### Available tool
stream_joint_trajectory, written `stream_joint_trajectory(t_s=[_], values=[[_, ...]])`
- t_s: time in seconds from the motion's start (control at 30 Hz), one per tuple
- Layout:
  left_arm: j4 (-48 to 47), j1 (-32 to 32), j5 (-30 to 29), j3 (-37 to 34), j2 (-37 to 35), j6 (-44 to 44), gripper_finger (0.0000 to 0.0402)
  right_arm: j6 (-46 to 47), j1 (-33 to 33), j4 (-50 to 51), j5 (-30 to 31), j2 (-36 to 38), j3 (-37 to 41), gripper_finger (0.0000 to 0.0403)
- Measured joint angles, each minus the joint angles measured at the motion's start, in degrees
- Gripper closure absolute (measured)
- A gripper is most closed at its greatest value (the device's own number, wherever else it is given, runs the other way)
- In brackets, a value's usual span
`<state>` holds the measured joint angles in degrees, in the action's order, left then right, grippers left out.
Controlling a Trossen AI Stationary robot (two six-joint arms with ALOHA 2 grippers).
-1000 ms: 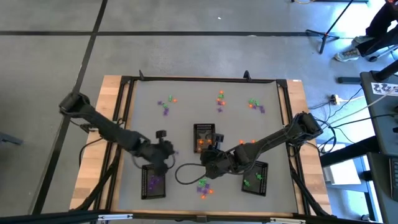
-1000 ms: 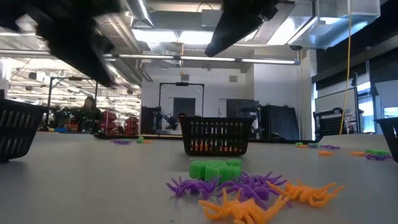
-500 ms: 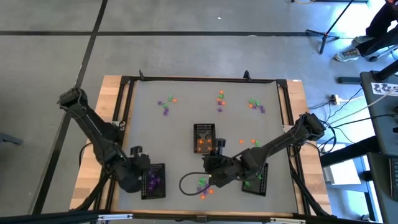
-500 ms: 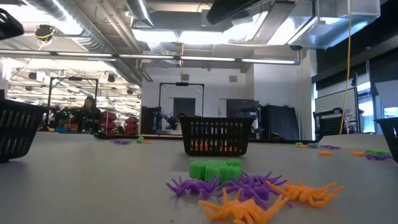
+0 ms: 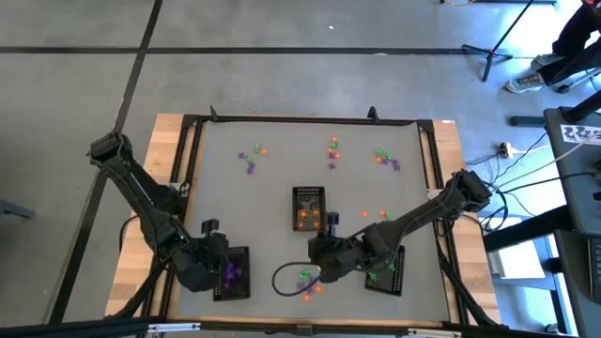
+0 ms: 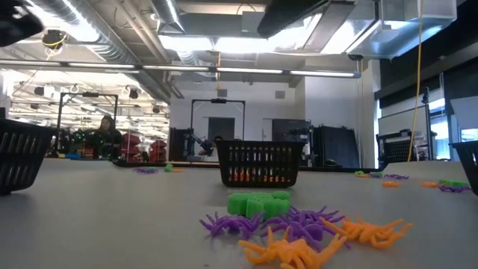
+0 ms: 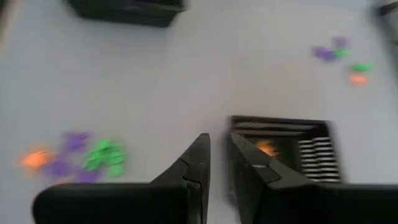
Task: Sort Halloween decoration
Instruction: Put the orange spider toy into the top black bin
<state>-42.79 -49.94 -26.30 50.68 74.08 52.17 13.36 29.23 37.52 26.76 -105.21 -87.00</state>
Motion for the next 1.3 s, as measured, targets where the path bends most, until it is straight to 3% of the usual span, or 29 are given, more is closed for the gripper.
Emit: stream_joint_trajectory(t_s=[0.17, 0.3, 0.4, 0.53, 0.77, 1.1, 1.3], values=[[8.81, -0.59, -21.28, -1.36, -0.09, -12.47, 0.0307, 3.67, 0.93, -0.64, -9.99, -1.05, 0.96, 0.0348], [19.88, 0.26, -24.32, -3.39, -0.11, -22.55, 0.0311, 6.24, 2.7, -2.1, -12.38, -1.88, 3.86, 0.0348], [30.51, 2.08, -21.24, -6.5, -0.11, -29.99, 0.0315, 7.0, 3.61, -8.96, -12.25, -2.7, 7.34, 0.0348], [45.88, 6.27, -10.94, -11.38, -0.41, -39.53, 0.0323, 7.9, 3.8, -18.22, -15.51, -3.24, 12.28, 0.0348], [64.78, 12.76, -1.51, -16.06, -0.48, -50.01, 0.0335, 10.59, 3.78, -23.69, -19.98, -3.64, 16.55, 0.033], [67.03, 16.1, 0.73, -16.55, -0.52, -51.33, 0.0335, 14.23, 4.01, -28.27, -22.9, -6.94, 18.23, 0.0222], [66.28, 16.46, 0.32, -16.55, -0.52, -51.32, 0.0335, 14.89, 4.94, -30.83, -22.88, -10.22, 18.21, 0.0206]])
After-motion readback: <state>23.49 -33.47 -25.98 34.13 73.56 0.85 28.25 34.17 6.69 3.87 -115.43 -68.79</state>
